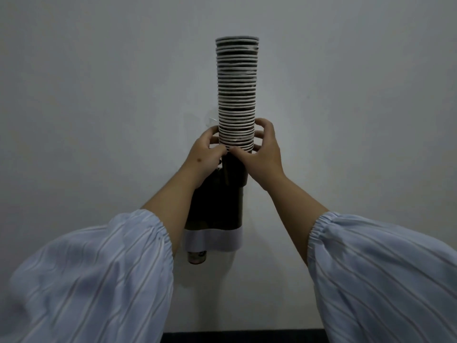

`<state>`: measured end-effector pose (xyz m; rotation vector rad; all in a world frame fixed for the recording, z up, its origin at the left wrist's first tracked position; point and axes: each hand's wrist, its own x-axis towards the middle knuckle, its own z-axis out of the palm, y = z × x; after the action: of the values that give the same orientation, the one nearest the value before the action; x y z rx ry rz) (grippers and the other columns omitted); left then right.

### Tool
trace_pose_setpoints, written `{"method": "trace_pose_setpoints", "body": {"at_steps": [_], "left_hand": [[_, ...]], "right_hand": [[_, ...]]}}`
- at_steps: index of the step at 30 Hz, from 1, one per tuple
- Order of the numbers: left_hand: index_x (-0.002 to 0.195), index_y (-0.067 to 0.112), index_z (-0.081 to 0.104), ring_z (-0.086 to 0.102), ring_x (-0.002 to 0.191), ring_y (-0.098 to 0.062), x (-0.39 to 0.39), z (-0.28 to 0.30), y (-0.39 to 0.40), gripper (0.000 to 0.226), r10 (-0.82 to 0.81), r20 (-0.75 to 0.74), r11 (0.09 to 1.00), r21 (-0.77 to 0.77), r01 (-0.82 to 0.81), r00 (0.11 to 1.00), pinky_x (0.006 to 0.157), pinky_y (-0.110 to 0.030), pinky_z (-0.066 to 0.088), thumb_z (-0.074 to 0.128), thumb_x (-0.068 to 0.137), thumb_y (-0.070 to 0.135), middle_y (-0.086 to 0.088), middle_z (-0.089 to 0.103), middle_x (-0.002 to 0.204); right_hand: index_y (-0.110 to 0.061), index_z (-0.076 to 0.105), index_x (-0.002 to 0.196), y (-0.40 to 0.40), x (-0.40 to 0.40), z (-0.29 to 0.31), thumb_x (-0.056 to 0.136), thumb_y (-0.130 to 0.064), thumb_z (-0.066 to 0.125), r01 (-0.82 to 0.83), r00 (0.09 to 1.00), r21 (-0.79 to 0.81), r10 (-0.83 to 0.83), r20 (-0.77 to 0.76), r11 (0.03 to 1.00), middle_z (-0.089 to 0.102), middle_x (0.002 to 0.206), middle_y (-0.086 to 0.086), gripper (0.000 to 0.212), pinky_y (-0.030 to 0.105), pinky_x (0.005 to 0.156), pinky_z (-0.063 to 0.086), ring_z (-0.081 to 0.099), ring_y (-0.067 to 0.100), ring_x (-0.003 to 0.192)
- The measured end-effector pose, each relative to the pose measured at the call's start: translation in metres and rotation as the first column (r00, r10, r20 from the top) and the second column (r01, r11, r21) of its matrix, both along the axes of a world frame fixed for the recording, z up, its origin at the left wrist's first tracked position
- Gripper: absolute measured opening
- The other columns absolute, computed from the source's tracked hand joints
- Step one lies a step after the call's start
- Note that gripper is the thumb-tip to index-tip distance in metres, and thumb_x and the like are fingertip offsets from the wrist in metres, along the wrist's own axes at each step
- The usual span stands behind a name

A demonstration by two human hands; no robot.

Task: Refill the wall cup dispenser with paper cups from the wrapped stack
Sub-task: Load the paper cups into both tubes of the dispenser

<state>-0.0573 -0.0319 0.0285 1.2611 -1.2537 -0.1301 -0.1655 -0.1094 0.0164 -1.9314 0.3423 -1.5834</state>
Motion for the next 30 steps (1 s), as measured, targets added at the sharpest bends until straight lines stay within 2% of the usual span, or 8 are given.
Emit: {"method": "trace_pose_setpoints", "body": {"at_steps": [5, 8, 11, 15, 19, 24, 26, 30], "left_hand": [[0.134, 0.020, 0.045, 0.061, 0.095, -0.015, 0.008, 0.021, -0.011, 0.045, 0.007, 0.023, 0.999, -0.045, -0.006, 1.000, 0.075, -0.022, 0.053, 0.046, 0.091, 0.007, -0.006, 0.059, 0.114], [0.136, 0.021, 0.043, 0.058, 0.090, -0.007, 0.015, 0.027, -0.019, 0.045, 0.026, 0.038, 0.998, -0.051, -0.024, 0.999, 0.065, -0.014, 0.049, 0.044, 0.093, 0.008, -0.003, 0.057, 0.115], [0.135, 0.020, 0.043, 0.059, 0.093, -0.009, 0.022, 0.024, -0.026, 0.044, 0.035, 0.026, 0.998, -0.045, -0.033, 0.999, 0.064, -0.011, 0.050, 0.046, 0.093, 0.009, -0.004, 0.058, 0.116], [0.135, 0.021, 0.044, 0.059, 0.106, -0.017, 0.030, 0.016, -0.036, 0.045, 0.068, 0.036, 0.994, -0.086, -0.065, 0.997, 0.082, -0.022, 0.052, 0.049, 0.092, 0.011, -0.006, 0.059, 0.121], [0.132, 0.019, 0.046, 0.060, 0.108, -0.019, 0.035, 0.011, -0.043, 0.043, 0.066, 0.001, 0.994, -0.084, -0.066, 0.998, 0.090, -0.031, 0.052, 0.052, 0.090, 0.013, -0.007, 0.061, 0.120], [0.128, 0.016, 0.048, 0.059, 0.093, -0.009, 0.039, -0.003, -0.046, 0.038, 0.104, 0.025, 0.995, -0.010, -0.104, 0.994, 0.072, -0.014, 0.046, 0.053, 0.091, 0.015, 0.002, 0.060, 0.104], [0.126, 0.011, 0.051, 0.060, 0.098, -0.016, 0.043, -0.009, -0.049, 0.036, 0.137, 0.030, 0.990, 0.012, -0.137, 0.990, 0.078, -0.018, 0.048, 0.052, 0.090, 0.012, -0.003, 0.061, 0.107], [0.128, 0.012, 0.050, 0.060, 0.109, -0.024, 0.047, -0.017, -0.050, 0.041, 0.168, 0.048, 0.982, 0.082, -0.172, 0.985, 0.098, -0.038, 0.049, 0.052, 0.087, 0.013, -0.008, 0.063, 0.120]], "right_hand": [[-0.027, 0.038, 0.130, -0.015, 0.019, 0.016, 0.069, -0.030, 0.076, 0.002, 0.998, -0.034, 0.000, 0.057, 0.999, 0.053, 0.123, 0.005, 0.072, 0.043, 0.092, 0.054, 0.056, 0.024, 0.113], [-0.023, 0.037, 0.132, -0.025, 0.027, 0.021, 0.072, -0.026, 0.076, -0.013, 0.997, -0.055, 0.017, 0.077, 0.998, 0.053, 0.124, 0.004, 0.071, 0.039, 0.092, 0.054, 0.056, 0.021, 0.112], [-0.021, 0.036, 0.133, -0.033, 0.034, 0.018, 0.074, -0.022, 0.076, -0.041, 0.996, -0.053, 0.045, 0.072, 0.998, 0.054, 0.122, 0.002, 0.071, 0.037, 0.091, 0.055, 0.058, 0.020, 0.109], [-0.020, 0.035, 0.136, -0.040, 0.039, 0.015, 0.078, -0.017, 0.074, -0.074, 0.994, -0.042, 0.076, 0.075, 0.996, 0.052, 0.118, -0.004, 0.070, 0.033, 0.093, 0.053, 0.058, 0.017, 0.110], [-0.021, 0.036, 0.133, -0.047, 0.044, 0.014, 0.076, -0.020, 0.075, -0.062, 0.997, -0.060, 0.065, 0.047, 0.996, 0.052, 0.115, -0.004, 0.070, 0.037, 0.091, 0.055, 0.059, 0.020, 0.107], [-0.022, 0.033, 0.135, -0.054, 0.049, -0.003, 0.075, -0.021, 0.076, -0.070, 0.997, -0.024, 0.069, -0.026, 0.997, 0.052, 0.118, -0.001, 0.073, 0.037, 0.091, 0.054, 0.058, 0.020, 0.109], [-0.020, 0.031, 0.137, -0.055, 0.048, -0.011, 0.075, -0.020, 0.076, -0.090, 0.993, 0.009, 0.090, -0.080, 0.996, 0.051, 0.112, -0.006, 0.076, 0.030, 0.089, 0.053, 0.057, 0.015, 0.102], [-0.018, 0.031, 0.139, -0.057, 0.050, -0.026, 0.077, -0.018, 0.075, -0.101, 0.983, 0.056, 0.108, -0.150, 0.993, 0.048, 0.110, -0.009, 0.076, 0.020, 0.082, 0.048, 0.052, 0.007, 0.095]]}}
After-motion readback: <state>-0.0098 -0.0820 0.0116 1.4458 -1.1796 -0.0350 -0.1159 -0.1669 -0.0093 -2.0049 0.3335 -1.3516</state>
